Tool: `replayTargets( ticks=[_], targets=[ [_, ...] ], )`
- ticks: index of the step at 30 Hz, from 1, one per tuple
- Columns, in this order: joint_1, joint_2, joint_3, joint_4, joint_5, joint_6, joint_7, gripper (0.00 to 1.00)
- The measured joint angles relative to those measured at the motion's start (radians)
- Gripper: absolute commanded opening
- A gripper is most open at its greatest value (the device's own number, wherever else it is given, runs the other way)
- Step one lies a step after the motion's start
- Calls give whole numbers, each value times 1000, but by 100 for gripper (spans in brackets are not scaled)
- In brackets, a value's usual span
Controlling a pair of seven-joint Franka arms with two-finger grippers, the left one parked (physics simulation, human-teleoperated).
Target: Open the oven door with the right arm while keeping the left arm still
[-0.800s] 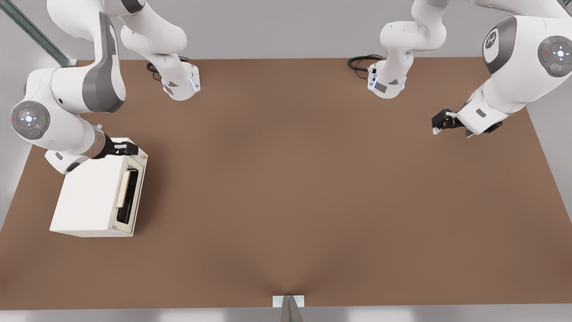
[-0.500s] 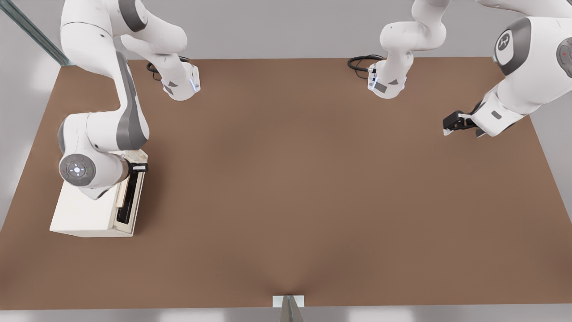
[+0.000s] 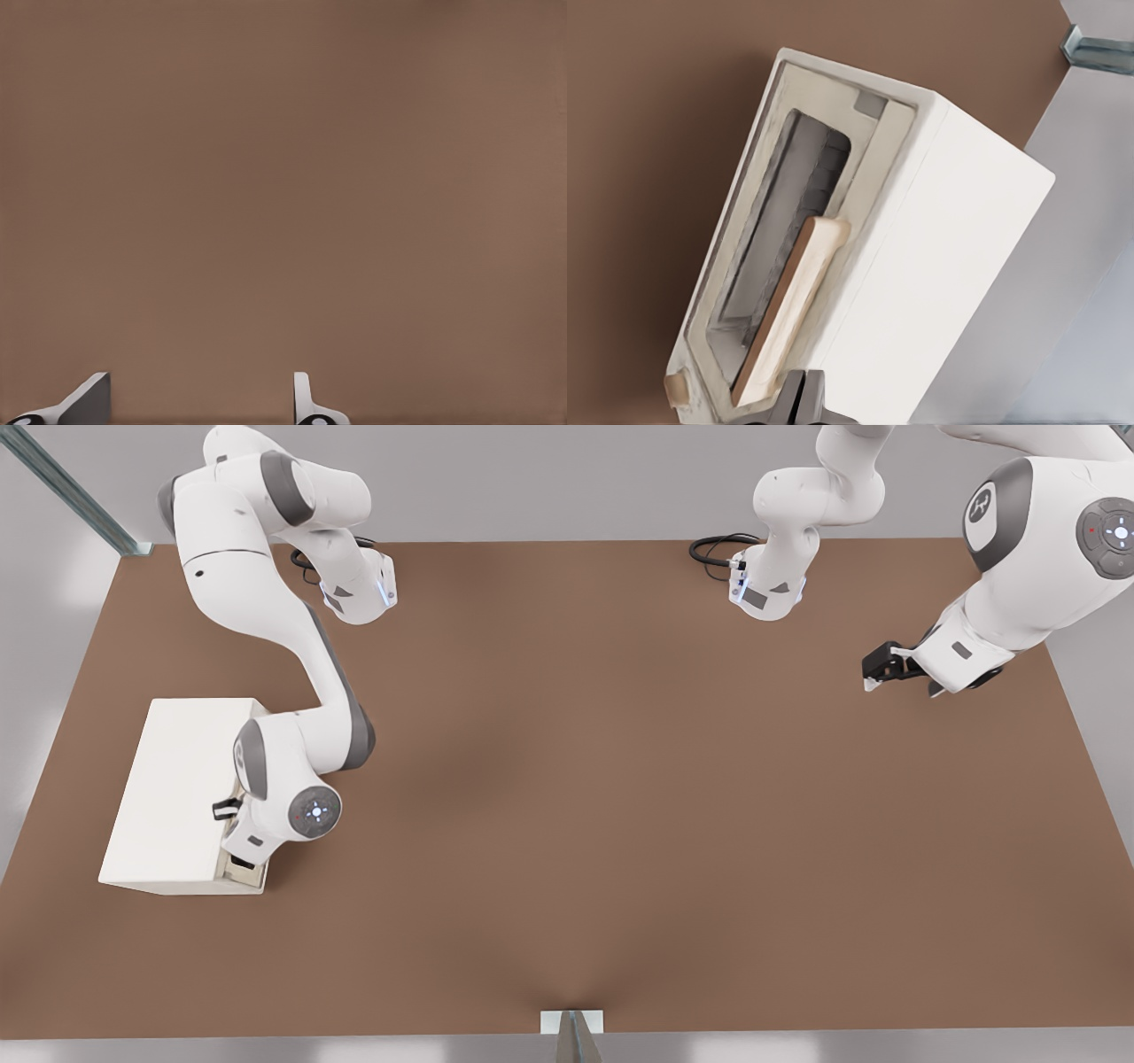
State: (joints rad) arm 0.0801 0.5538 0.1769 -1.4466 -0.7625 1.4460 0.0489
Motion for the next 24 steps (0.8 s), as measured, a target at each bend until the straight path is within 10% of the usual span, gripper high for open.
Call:
replayTargets(
  ticks=[24],
  targets=[
    [-58, -45, 3, -232, -25, 107, 47, 21]
  ],
)
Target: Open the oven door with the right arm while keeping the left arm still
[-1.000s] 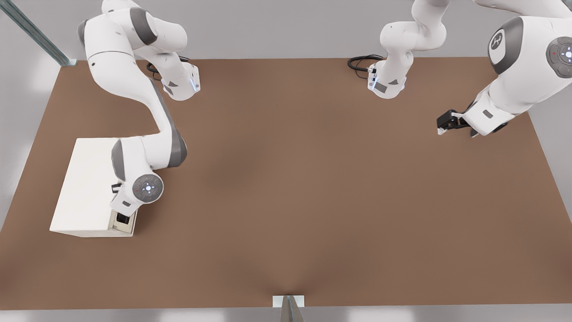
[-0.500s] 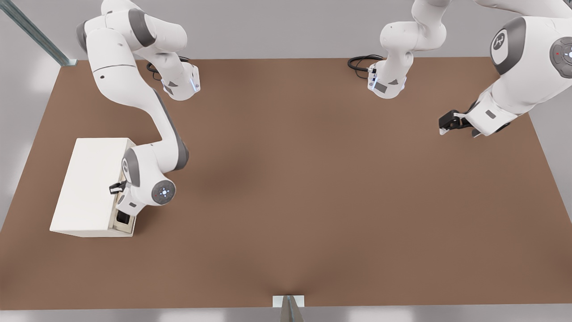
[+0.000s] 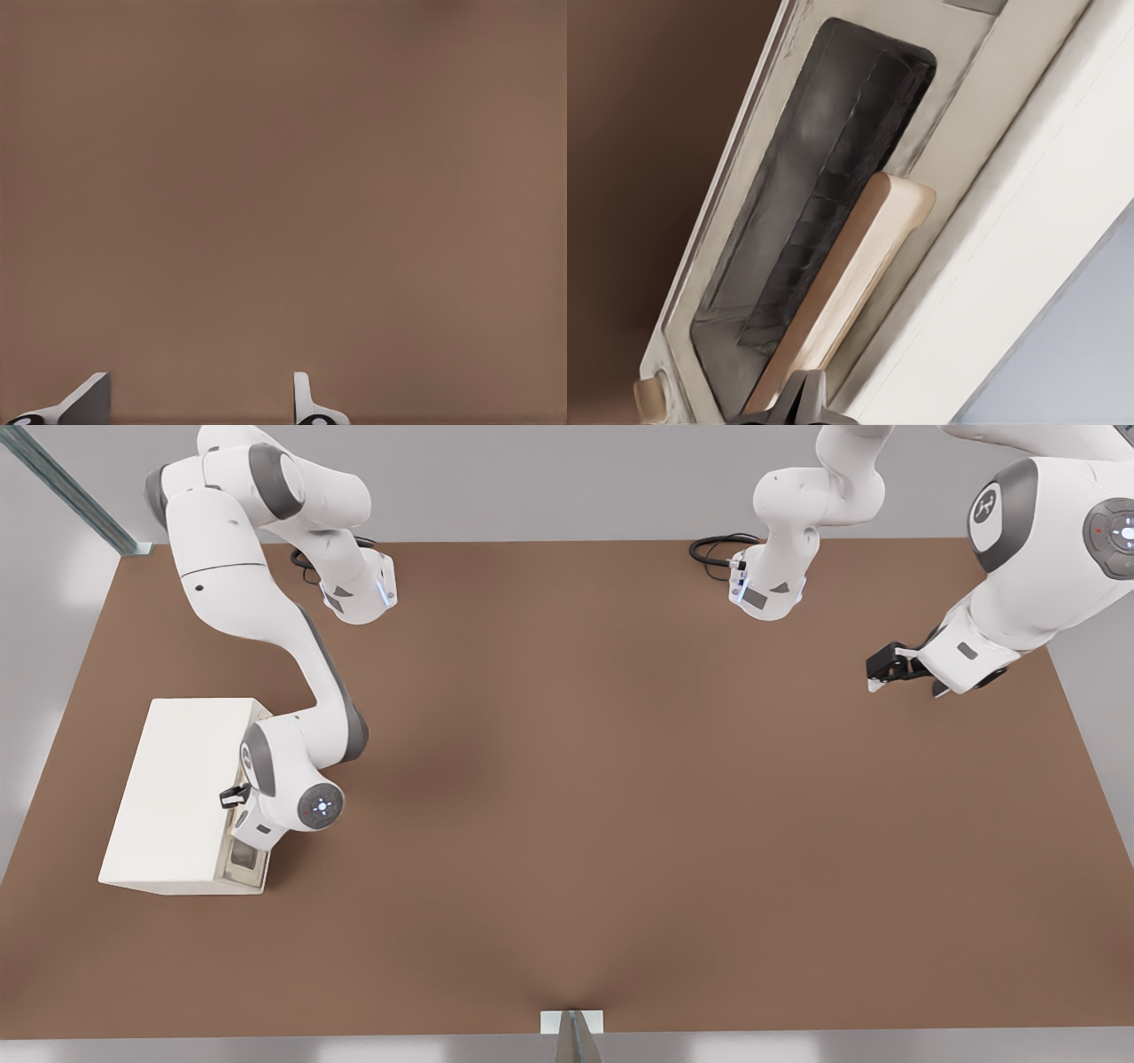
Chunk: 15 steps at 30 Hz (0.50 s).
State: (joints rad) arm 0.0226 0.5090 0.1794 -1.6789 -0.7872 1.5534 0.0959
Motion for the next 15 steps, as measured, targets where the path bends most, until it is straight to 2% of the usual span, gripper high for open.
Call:
replayTargets(
  ticks=[11, 15],
  targets=[
    [46, -4, 13, 20, 47, 9, 13, 21],
    [84, 40, 18, 221, 173, -33, 13, 21]
  ],
)
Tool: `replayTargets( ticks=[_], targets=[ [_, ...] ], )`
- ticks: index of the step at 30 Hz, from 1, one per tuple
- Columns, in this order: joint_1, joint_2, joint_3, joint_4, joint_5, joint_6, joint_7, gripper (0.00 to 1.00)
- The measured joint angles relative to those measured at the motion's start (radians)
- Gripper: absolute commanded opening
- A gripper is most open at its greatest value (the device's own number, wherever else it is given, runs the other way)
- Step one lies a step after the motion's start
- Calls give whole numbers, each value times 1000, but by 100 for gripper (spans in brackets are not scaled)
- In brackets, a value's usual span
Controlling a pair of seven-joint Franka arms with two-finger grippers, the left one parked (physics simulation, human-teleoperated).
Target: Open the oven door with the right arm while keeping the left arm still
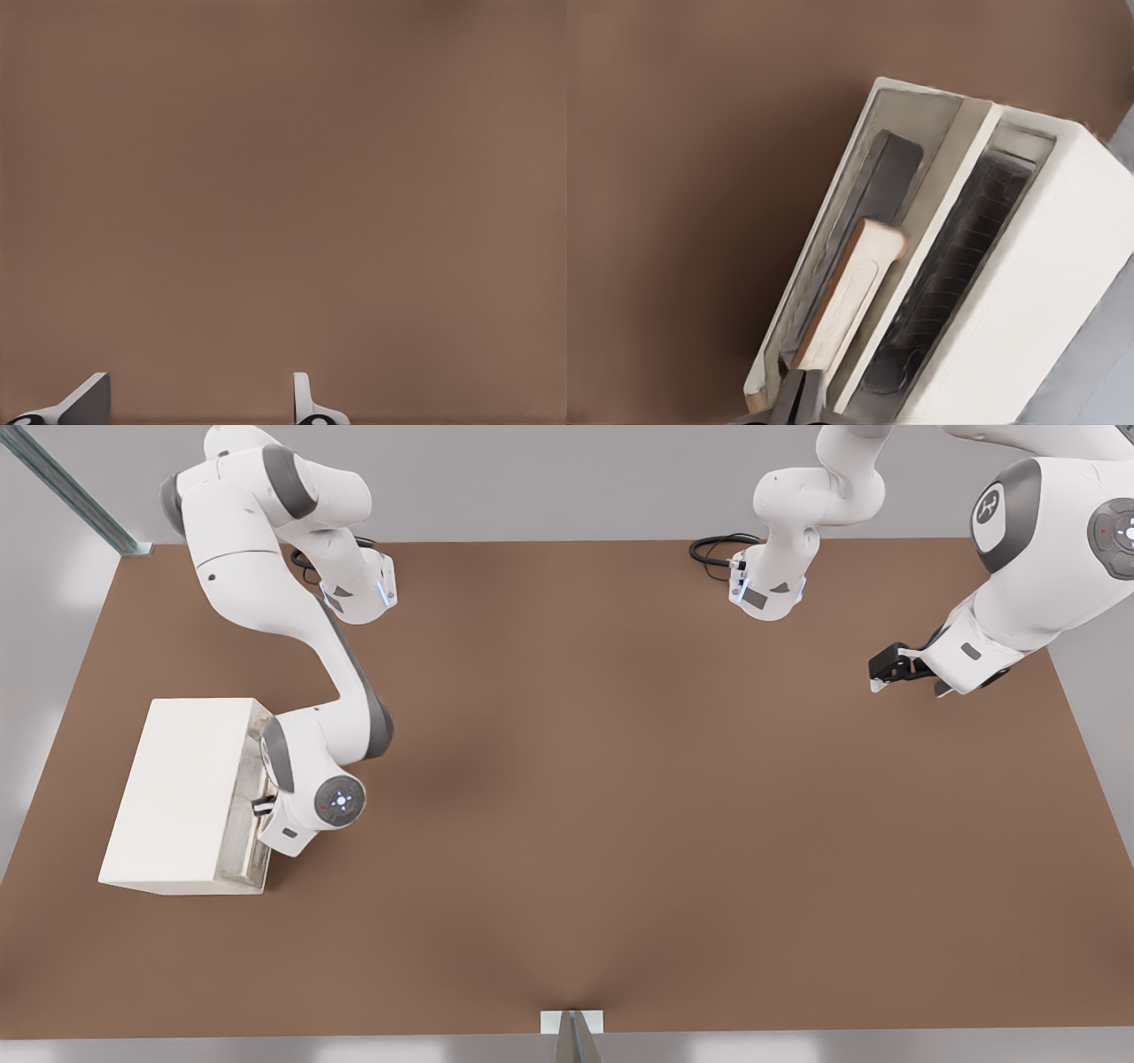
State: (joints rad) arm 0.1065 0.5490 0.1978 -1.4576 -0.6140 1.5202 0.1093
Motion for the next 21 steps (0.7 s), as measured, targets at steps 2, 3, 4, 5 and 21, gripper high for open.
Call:
replayTargets(
  ticks=[2, 3, 4, 5, 21],
  targets=[
    [-18, 12, -7, 110, 98, -28, -6, 34],
    [-48, 13, -9, 145, 151, -39, -11, 100],
    [-89, 9, -10, 168, 205, -49, -17, 100],
    [-137, -16, -10, 179, 257, -58, -23, 100],
    [-281, -371, -17, 47, 566, -188, -101, 100]
  ],
)
